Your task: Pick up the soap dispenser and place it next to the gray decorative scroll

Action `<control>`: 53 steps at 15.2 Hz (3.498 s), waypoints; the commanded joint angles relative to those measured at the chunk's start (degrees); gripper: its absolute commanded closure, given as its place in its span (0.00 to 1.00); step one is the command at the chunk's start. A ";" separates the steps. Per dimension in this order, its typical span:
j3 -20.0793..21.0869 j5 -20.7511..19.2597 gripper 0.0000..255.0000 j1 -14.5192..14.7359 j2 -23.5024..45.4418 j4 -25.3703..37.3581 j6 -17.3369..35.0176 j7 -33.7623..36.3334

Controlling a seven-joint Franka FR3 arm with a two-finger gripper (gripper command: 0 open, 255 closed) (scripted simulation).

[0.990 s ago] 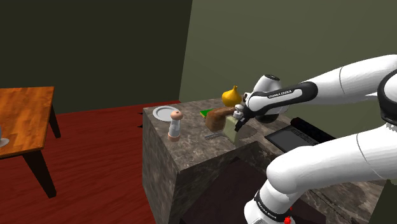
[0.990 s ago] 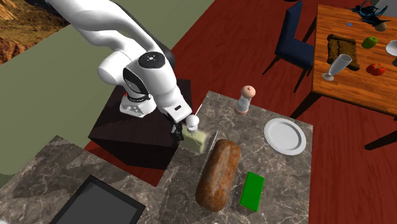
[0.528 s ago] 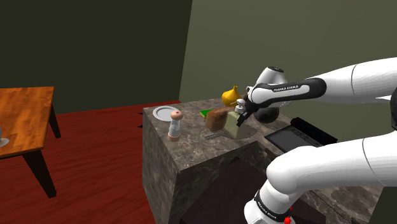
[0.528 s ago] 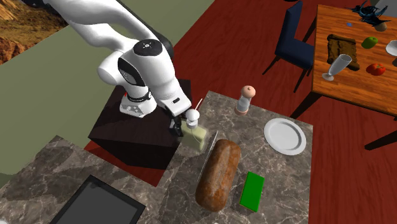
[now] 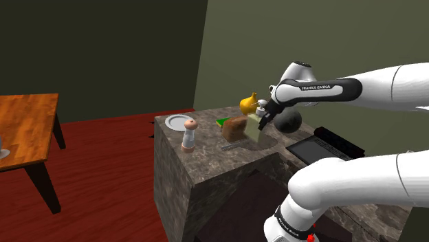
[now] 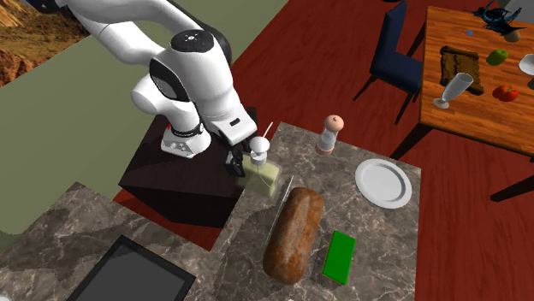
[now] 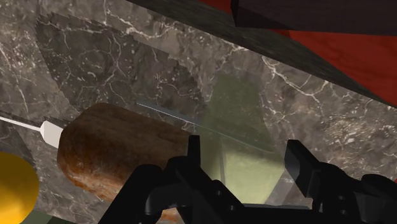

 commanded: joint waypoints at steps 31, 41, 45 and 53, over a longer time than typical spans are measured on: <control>4.58 4.32 1.00 2.02 -1.97 23.55 -25.47 -0.85; -1.73 3.97 1.00 2.29 5.52 33.09 -26.61 -7.63; -7.36 4.78 1.00 2.91 11.81 38.89 -25.50 -13.29; -20.26 12.69 1.00 4.83 28.21 53.96 -25.07 -27.02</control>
